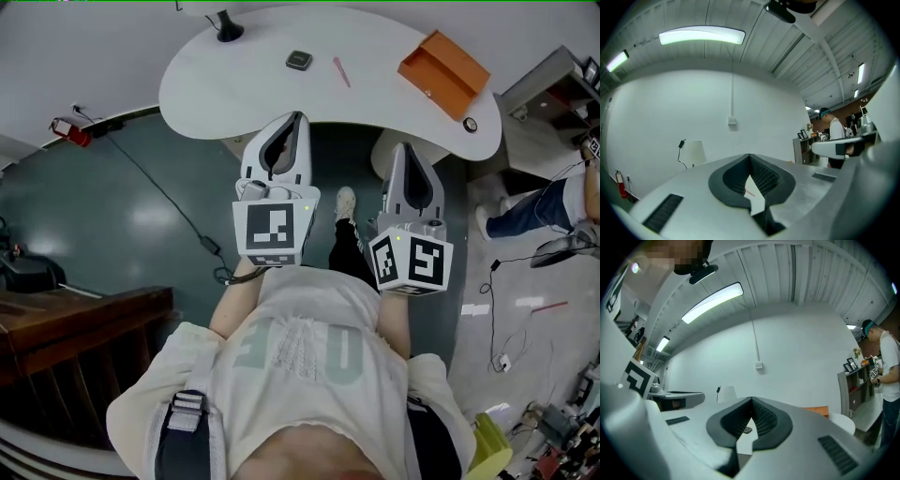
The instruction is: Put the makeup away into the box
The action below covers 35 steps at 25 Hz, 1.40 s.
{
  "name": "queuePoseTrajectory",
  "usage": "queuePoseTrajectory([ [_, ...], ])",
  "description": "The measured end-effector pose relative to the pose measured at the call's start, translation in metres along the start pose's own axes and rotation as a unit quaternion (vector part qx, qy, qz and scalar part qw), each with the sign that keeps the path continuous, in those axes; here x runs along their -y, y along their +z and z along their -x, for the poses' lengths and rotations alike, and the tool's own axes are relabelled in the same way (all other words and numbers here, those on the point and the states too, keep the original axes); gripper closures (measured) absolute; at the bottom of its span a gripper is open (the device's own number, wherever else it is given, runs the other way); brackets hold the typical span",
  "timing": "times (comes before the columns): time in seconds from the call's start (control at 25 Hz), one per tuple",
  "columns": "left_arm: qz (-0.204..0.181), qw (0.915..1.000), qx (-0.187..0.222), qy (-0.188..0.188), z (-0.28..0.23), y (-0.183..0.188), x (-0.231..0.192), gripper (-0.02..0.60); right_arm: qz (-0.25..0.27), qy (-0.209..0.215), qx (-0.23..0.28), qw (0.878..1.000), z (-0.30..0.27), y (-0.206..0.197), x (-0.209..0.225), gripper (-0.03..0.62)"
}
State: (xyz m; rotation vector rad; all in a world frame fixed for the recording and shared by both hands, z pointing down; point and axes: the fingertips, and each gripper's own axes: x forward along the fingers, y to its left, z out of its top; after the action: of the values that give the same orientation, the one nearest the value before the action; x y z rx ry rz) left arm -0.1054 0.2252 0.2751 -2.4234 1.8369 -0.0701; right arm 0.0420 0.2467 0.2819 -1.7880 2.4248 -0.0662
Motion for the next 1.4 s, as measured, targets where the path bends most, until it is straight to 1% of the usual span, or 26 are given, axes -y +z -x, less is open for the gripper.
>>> queuePoseTrajectory([
  [0.08, -0.007, 0.9999, 0.01, 0.006, -0.022, 0.005, -0.003, 0.575, 0.005, 0.021, 0.007, 1.0, -0.029, 0.005, 0.006, 0.589],
  [0.2, -0.024, 0.9989, 0.027, 0.032, -0.059, 0.013, -0.015, 0.575, 0.015, 0.048, 0.018, 0.999, -0.077, 0.015, 0.015, 0.589],
  [0.32, -0.03, 0.9976, 0.033, 0.054, -0.099, 0.02, -0.029, 0.575, 0.03, 0.07, 0.009, 0.997, -0.125, 0.02, 0.026, 0.59],
  [0.52, -0.039, 0.9959, 0.045, 0.068, -0.174, 0.034, -0.041, 0.575, 0.05, 0.112, -0.004, 0.992, -0.202, 0.024, 0.045, 0.589],
  [0.6, -0.027, 0.996, 0.046, 0.071, -0.203, 0.036, -0.041, 0.575, 0.059, 0.123, -0.011, 0.991, -0.229, 0.022, 0.055, 0.59],
  [0.72, -0.004, 0.9967, 0.046, 0.067, -0.242, 0.035, -0.039, 0.575, 0.066, 0.146, -0.021, 0.987, -0.264, 0.019, 0.066, 0.589],
  [0.84, 0.002, 0.9966, 0.037, 0.074, -0.275, 0.028, -0.042, 0.575, 0.072, 0.166, -0.031, 0.983, -0.293, 0.014, 0.075, 0.59],
  [1.0, 0.005, 0.9962, 0.03, 0.081, -0.303, 0.025, -0.045, 0.575, 0.079, 0.179, -0.036, 0.98, -0.32, 0.011, 0.084, 0.589],
  [1.12, -0.006, 0.9967, 0.022, 0.079, -0.315, 0.023, -0.05, 0.575, 0.075, 0.187, -0.036, 0.979, -0.329, 0.009, 0.082, 0.589],
  [1.24, -0.01, 0.9962, 0.037, 0.079, -0.324, 0.033, -0.055, 0.575, 0.075, 0.178, -0.029, 0.981, -0.338, 0.011, 0.081, 0.59],
  [1.4, -0.006, 0.9958, 0.053, 0.074, -0.33, 0.046, -0.058, 0.575, 0.071, 0.167, -0.024, 0.983, -0.344, 0.02, 0.082, 0.589],
])
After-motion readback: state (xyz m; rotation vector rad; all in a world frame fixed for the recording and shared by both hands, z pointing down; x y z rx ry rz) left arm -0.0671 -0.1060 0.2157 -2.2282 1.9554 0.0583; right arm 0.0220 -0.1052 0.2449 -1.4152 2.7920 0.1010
